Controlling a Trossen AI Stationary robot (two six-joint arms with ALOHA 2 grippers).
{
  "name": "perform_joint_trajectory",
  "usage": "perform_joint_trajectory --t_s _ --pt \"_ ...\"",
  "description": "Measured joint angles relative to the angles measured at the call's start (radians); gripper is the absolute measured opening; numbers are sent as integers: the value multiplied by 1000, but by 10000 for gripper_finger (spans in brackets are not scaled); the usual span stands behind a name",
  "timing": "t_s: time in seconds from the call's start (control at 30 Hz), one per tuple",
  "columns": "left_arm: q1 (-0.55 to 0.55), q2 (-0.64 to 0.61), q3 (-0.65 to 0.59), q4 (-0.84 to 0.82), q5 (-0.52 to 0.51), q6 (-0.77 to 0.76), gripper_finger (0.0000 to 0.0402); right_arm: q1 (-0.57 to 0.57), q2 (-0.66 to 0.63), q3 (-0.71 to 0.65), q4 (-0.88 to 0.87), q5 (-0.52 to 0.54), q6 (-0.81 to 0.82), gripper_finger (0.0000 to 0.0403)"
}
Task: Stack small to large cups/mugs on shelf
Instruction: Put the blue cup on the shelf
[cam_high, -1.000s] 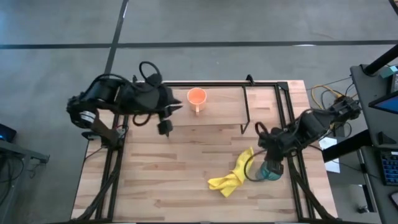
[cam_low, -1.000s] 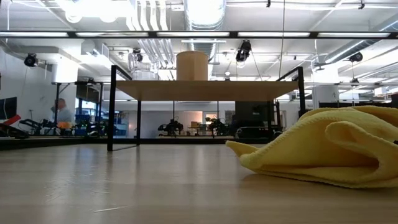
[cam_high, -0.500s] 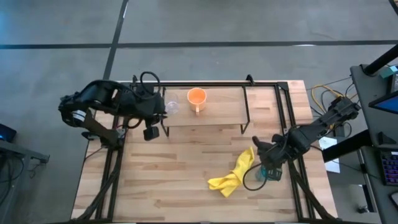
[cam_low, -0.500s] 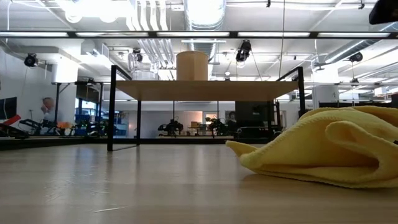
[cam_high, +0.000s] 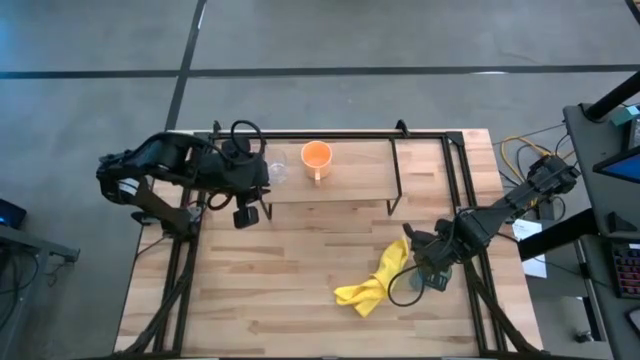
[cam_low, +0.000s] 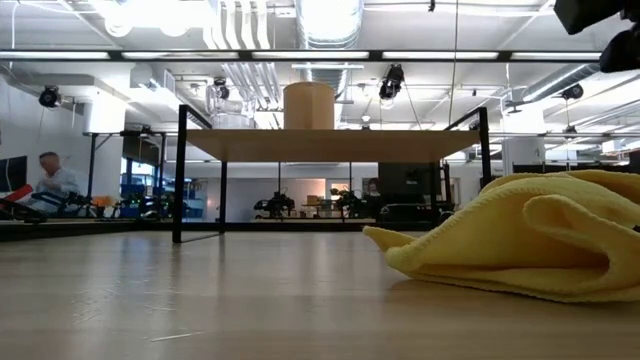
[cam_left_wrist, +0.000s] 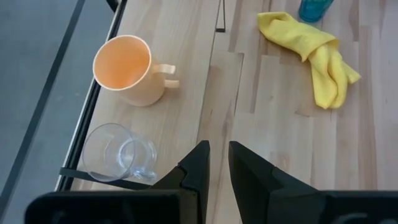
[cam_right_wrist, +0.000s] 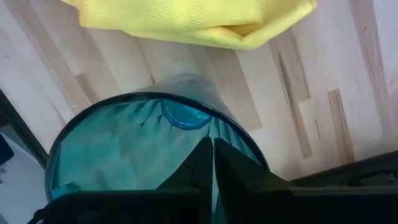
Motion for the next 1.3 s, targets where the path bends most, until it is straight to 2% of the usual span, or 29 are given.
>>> perform_joint_trajectory --t_s 0.43,0.7,0.9,1.3 --pt "0 0 0 0 0 0 46 0 0 147 -10 -2 -17 8" --pt "0 0 0 1 0 0 46 -11 0 265 -17 -75 -28 13" --pt "0 0 0 0 0 0 46 -60 0 322 -39 -78 63 48" --pt "0 0 0 0 0 0 46 -90 0 289 -128 -66 -211 141"
